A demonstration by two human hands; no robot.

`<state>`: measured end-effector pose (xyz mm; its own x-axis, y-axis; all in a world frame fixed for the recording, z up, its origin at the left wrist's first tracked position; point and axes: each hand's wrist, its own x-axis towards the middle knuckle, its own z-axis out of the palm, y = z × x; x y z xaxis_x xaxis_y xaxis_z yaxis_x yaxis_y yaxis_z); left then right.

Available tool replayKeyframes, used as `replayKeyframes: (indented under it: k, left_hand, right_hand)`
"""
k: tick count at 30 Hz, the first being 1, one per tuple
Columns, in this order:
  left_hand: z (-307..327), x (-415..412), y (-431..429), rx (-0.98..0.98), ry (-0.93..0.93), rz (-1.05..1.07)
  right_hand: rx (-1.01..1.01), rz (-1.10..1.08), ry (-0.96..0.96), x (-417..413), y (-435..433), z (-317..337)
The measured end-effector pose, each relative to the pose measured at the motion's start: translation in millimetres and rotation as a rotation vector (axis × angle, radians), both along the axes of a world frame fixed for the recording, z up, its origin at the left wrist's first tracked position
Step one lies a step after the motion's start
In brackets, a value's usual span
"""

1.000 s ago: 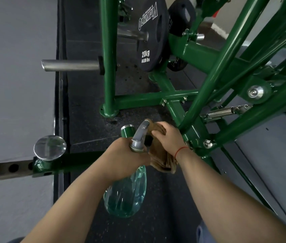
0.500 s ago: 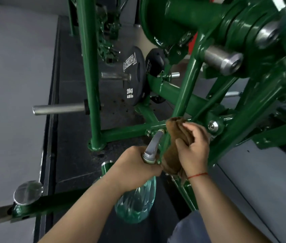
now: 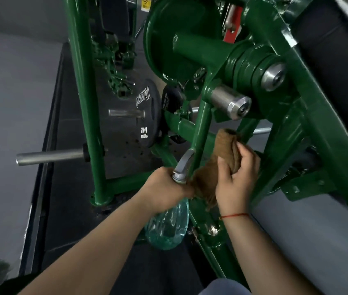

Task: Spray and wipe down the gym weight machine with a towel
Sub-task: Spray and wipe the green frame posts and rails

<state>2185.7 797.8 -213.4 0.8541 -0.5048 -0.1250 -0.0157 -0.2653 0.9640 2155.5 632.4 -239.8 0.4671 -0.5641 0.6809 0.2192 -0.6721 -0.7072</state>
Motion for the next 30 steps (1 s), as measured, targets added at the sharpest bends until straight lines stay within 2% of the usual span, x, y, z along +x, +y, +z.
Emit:
replayKeyframes:
  k: [4,7,13,18,21,25,27,30]
  left_hand:
    - [0,1,1,0.056,-0.153,0.049]
    - [-5,3,8,0.083,-0.237,0.101]
    - [-19,8,21,0.115,-0.218,0.138]
    - [-23,1,31,0.097,-0.193,0.120]
    - [-26,-2,37,0.095,-0.187,0.107]
    - [-27,-1,43,0.137,-0.196,0.115]
    - [-26,0,43,0.145,-0.192,0.111]
    - [-25,3,42,0.157,-0.176,0.109]
  right_hand:
    - [-0.225,0.009,-0.027,32,-1,12]
    - [-0.408,-0.006,0.027,63,-2,5]
    - [-0.635,-0.150,0.070,78,4,-31]
    - [-1.005,-0.033,0.293,44,-1,-76]
    - [-0.987,0.036,0.380,35,2,-65]
    - [-0.905,-0.040,0.243,55,4,1]
    - [-0.973,-0.128,0.257,74,6,28]
    - [-1.062,-0.183,0.313,89,7,28]
